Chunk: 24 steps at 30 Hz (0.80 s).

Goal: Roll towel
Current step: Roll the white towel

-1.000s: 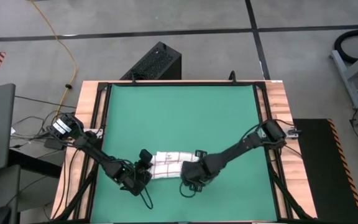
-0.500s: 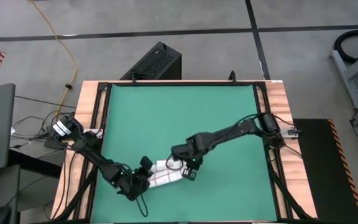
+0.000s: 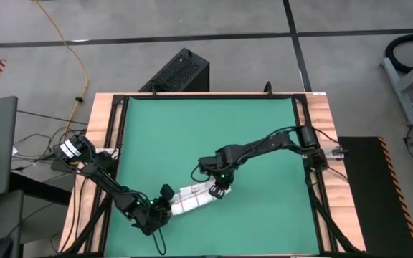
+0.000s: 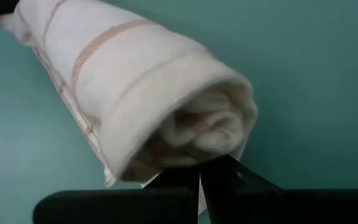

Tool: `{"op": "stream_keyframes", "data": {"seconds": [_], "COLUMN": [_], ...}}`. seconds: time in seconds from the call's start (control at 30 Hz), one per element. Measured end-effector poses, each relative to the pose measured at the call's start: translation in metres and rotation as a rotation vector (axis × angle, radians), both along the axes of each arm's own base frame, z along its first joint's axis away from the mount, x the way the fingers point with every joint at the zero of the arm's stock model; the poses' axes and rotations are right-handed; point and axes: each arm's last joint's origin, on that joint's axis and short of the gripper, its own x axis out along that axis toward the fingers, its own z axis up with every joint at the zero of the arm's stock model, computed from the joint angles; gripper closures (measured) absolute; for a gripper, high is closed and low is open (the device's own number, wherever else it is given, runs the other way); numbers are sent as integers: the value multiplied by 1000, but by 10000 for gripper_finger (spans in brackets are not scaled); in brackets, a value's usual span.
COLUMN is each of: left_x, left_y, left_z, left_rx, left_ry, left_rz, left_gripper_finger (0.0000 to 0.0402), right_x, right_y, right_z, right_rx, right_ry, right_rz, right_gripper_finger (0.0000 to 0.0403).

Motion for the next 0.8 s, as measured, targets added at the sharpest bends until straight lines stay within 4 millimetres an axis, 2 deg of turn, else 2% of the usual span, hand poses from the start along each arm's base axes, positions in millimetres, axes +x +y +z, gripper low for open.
{"op": "stream_keyframes", "data": {"seconds": [0.2,0.33,0.6,0.8], "left_x": [-1,-2,-2,-15], "left_y": [-4,-14,-38,-39], "left_z": [4,17,47,65], "left_rx": [40,124,143,245], "left_ry": [-4,-18,-54,6], "left_rz": [-4,-6,-13,70], "left_gripper_finger": [402,402,402,402], "right_x": [3,3,5,5], "right_y": [-5,-5,-6,-5], "right_z": [-2,-4,-9,-10], "right_rx": [-3,-9,-14,-14], "right_ry": [-38,-57,-62,-66], "right_rz": [0,9,9,9], "right_gripper_finger": [372,372,372,372]}}
